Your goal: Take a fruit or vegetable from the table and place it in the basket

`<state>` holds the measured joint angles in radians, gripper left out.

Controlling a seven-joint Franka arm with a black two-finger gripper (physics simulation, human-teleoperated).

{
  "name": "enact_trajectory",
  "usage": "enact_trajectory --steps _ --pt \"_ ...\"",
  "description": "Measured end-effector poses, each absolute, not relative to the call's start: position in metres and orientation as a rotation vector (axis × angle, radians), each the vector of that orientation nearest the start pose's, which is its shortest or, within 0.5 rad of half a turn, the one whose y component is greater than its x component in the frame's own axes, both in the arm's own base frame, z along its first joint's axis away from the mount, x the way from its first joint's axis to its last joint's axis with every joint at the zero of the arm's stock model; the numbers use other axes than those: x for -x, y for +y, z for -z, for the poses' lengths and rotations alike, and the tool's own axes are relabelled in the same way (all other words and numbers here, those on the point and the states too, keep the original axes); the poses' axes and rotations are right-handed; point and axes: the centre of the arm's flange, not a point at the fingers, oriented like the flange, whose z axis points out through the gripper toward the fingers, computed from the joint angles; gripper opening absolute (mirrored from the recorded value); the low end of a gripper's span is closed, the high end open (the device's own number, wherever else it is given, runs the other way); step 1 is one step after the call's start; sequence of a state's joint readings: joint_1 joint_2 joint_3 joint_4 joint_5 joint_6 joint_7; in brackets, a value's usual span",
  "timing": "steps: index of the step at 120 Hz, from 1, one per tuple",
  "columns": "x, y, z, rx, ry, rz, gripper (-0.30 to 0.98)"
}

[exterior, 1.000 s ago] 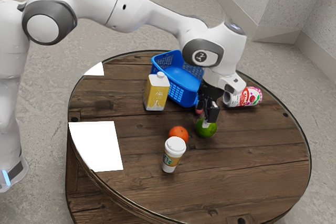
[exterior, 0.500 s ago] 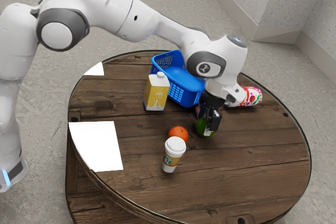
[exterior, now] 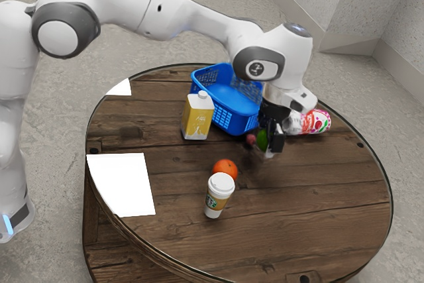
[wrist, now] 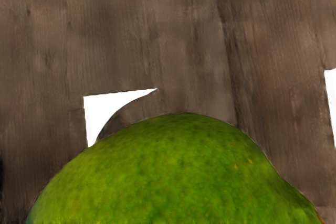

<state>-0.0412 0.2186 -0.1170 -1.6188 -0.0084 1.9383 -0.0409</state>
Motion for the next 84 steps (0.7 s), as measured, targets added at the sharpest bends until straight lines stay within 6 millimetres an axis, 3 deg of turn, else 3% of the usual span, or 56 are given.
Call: enact_trajectory --steps 7,18,29,42,50,72,84 --pt "-0.619 -0.073 -0.556 3.161 0.120 0.243 0.42" --pt "-0.606 -0.019 -0.592 3.144 -0.021 0.272 0.42" --pt "-0.599 0.040 -0.610 3.125 -0.181 0.266 0.43" --pt "-0.593 0.090 -0.609 3.111 -0.313 0.214 0.43" --pt "-0.593 0.100 -0.601 3.111 -0.341 0.175 0.43" --pt "-0.593 0.100 -0.593 3.121 -0.344 0.122 0.41" --pt "-0.593 0.102 -0.590 3.127 -0.352 0.108 0.56"
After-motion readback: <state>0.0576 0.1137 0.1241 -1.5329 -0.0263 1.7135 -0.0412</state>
